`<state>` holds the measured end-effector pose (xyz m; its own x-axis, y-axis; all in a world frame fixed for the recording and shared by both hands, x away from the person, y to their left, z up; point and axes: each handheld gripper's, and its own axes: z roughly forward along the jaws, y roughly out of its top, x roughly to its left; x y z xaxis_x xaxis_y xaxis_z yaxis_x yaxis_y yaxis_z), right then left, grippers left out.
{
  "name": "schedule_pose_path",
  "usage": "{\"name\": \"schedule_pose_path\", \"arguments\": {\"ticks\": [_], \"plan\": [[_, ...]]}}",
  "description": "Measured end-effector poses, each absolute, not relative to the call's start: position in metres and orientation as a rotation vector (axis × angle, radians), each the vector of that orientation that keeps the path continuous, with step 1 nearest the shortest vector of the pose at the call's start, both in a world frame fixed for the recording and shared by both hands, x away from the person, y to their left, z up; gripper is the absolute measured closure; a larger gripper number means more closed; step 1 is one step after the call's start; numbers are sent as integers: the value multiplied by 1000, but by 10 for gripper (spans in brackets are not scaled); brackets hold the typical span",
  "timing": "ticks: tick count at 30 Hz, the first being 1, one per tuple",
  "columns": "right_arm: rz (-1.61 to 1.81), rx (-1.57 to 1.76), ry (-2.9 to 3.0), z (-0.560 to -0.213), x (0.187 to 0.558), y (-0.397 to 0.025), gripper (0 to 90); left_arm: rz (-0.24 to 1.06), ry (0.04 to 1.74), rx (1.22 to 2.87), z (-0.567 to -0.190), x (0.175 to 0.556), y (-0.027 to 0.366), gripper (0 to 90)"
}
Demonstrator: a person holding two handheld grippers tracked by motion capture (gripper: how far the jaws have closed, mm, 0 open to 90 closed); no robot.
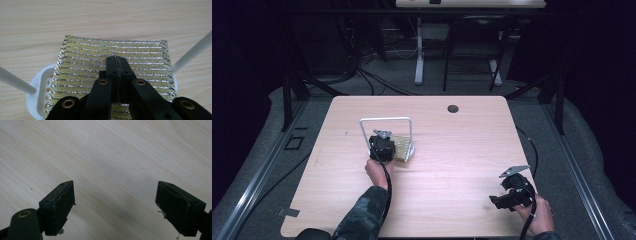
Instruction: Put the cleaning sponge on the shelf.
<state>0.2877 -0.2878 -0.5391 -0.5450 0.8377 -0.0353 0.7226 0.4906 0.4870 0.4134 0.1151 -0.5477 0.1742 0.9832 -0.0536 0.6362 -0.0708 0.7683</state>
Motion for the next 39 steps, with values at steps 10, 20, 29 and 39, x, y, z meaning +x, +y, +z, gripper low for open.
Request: {"name": "schedule_pose_path", "arguments": {"ticks": [10,20,29,39], "plan": [[626,1323,2469,-539,287,-288,154,653,1538,1805,-549,416,115,883],[617,1319,2477,-538,287,-287,153,659,1521,1835,-547,415,117,611],[632,1326,2469,-538,287,-287,153,615,1479,1842,-542,404,127,322],[625,1318,2472,-538,287,-287,153,575,1385,1878,-521,387,133,242]]}}
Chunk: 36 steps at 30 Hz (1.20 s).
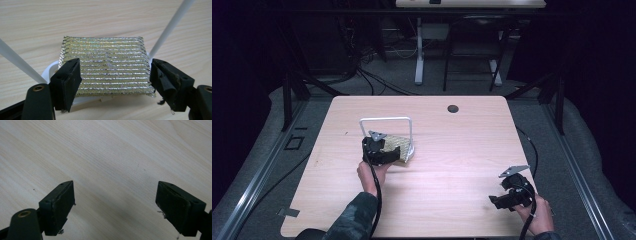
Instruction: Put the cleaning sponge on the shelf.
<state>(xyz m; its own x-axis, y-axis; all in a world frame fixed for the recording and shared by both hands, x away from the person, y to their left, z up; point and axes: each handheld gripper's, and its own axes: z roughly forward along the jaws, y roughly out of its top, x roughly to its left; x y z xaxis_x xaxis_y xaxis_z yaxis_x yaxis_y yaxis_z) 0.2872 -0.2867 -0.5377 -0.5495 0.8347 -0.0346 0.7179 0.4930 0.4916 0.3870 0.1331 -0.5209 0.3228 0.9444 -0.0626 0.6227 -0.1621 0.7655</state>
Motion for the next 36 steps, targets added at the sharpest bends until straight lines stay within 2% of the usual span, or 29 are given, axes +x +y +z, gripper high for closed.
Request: {"name": "schedule_pose_path", "arguments": {"ticks": [8,17,25,36], "plan": [[625,1319,2473,-537,287,-287,153,510,1323,1934,-506,368,143,161],[624,1321,2480,-538,287,-286,153,485,1284,1977,-492,353,154,133],[620,1321,2476,-537,287,-287,153,481,1258,2022,-485,342,178,72],[613,1316,2476,-538,288,-286,153,478,1286,2038,-494,321,227,6]]}}
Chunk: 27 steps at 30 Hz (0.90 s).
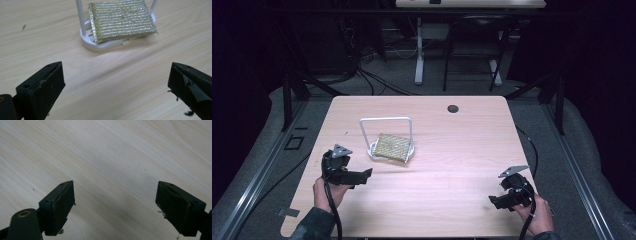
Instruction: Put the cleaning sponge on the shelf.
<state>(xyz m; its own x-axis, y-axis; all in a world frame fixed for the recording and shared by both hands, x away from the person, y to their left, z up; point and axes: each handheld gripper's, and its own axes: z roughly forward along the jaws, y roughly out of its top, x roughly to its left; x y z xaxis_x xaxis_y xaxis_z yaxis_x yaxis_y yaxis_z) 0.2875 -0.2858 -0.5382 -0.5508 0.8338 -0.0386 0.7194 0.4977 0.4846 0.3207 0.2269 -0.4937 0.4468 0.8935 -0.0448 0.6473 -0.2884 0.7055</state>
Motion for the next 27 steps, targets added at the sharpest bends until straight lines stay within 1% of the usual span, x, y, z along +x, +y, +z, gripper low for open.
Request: {"name": "schedule_pose_path", "arguments": {"ticks": [7,16,18,20,27], "plan": [[611,1321,2476,-539,288,-285,153,472,1298,2073,-504,307,242,1],[605,1321,2477,-540,288,-284,153,413,1320,2120,-525,296,251,0],[603,1318,2477,-540,288,-284,153,410,1313,2127,-526,297,251,0],[598,1314,2483,-541,289,-284,153,405,1328,2095,-526,299,252,0],[589,1316,2485,-543,290,-284,153,380,1344,2121,-531,306,254,0]]}}
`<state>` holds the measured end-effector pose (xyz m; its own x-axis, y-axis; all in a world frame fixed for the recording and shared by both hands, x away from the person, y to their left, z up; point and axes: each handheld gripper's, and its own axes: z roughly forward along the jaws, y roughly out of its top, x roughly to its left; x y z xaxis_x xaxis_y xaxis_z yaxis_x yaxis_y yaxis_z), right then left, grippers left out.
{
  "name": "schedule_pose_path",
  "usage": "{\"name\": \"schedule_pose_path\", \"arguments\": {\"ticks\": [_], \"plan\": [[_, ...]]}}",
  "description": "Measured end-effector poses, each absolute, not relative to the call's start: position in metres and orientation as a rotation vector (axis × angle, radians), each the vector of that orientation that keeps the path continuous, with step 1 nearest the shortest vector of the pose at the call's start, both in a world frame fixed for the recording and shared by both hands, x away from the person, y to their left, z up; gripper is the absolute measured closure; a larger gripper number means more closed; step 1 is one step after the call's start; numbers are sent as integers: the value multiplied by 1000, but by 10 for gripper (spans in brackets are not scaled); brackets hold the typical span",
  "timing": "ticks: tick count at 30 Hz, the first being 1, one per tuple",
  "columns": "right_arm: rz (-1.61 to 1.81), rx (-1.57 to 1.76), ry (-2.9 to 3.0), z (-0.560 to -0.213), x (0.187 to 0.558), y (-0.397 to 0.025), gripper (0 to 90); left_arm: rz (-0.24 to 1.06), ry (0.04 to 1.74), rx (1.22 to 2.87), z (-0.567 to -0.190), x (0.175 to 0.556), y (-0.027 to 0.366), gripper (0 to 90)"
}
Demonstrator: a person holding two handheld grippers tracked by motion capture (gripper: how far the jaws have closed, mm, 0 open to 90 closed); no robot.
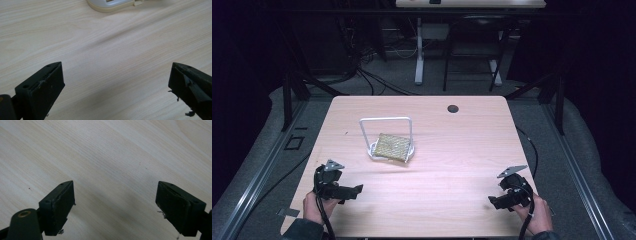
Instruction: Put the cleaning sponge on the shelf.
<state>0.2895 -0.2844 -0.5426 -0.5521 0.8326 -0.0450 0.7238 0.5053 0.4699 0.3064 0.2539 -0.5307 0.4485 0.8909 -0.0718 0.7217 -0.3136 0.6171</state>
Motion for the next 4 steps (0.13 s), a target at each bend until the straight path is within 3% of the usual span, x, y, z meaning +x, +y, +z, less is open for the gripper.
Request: {"name": "schedule_pose_path", "arguments": {"ticks": [4], "plan": [[577,1311,2487,-542,290,-285,153,370,1352,2125,-532,308,255,0]]}}
